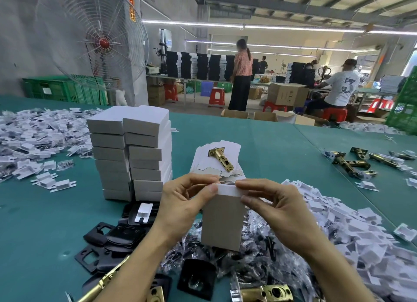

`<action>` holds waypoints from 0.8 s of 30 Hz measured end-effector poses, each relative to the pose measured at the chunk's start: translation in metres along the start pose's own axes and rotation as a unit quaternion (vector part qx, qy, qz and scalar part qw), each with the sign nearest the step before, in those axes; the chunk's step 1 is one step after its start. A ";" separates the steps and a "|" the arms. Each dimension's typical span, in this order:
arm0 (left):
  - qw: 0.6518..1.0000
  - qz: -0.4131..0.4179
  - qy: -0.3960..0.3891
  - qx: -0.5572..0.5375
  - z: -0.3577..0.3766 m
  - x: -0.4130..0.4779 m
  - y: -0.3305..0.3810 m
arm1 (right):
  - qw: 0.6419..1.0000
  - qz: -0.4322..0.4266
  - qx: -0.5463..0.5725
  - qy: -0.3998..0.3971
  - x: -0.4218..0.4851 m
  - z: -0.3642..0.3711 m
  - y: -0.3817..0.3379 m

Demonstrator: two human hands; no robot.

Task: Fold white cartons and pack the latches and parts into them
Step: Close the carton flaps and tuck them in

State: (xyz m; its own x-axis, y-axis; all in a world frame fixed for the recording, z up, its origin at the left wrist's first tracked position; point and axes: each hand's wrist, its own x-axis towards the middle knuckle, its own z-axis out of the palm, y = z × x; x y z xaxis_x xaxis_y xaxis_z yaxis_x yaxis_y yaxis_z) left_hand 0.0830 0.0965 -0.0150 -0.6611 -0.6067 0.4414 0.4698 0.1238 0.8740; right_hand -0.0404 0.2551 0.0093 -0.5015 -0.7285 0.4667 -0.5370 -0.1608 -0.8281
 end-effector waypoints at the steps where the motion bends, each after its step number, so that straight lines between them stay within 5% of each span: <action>1: 1.000 -0.004 0.008 0.005 0.002 0.000 0.000 | 1.000 0.002 -0.002 0.009 0.000 0.001 0.000; 14: 0.992 0.036 0.005 0.119 0.002 -0.002 -0.003 | 0.996 -0.030 -0.064 0.047 -0.002 0.013 -0.005; 24: 0.994 -0.004 -0.072 0.082 -0.005 -0.002 -0.009 | 0.994 -0.050 -0.101 0.014 -0.003 0.012 -0.001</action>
State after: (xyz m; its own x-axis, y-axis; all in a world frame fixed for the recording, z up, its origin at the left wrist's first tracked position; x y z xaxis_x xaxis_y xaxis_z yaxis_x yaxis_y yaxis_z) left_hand 0.0830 0.0922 -0.0247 -0.7471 -0.4914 0.4476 0.3697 0.2524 0.8942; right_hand -0.0303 0.2495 0.0050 -0.4557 -0.6962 0.5546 -0.7086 -0.0934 -0.6994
